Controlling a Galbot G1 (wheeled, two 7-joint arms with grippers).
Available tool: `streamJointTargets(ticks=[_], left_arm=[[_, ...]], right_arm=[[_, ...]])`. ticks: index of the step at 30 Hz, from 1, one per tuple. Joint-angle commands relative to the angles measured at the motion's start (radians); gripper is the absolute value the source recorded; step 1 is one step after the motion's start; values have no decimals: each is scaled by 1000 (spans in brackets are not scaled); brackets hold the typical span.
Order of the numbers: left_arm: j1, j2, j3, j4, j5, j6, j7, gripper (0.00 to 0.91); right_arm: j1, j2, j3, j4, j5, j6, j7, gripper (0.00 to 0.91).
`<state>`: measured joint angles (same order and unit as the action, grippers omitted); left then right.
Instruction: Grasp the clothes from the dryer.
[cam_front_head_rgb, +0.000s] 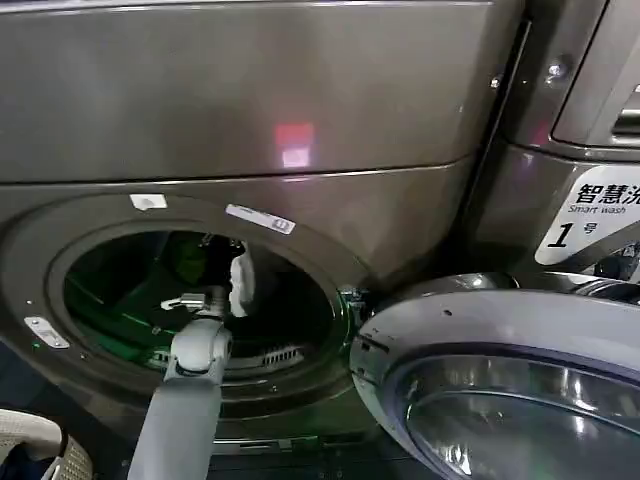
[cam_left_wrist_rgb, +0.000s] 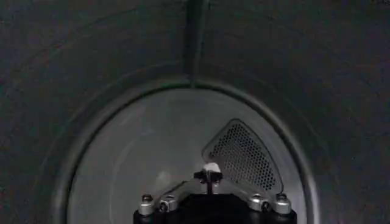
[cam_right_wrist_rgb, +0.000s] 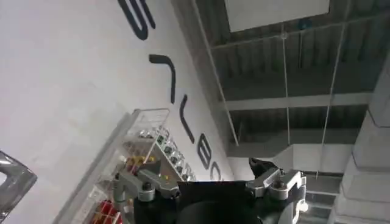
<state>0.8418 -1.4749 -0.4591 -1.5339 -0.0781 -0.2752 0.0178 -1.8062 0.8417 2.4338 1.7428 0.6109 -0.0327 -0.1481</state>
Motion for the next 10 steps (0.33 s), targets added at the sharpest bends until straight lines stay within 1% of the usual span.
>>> streamJointTargets(ticks=[1, 10], left_arm=[[18, -1, -9, -20, 10, -1, -1, 0], [22, 6, -14, -36, 6, 6, 1, 0]], right_arm=[[4, -5, -8, 5, -1, -1, -2, 907], [-5, -11, -2, 11, 1, -1, -10, 907]])
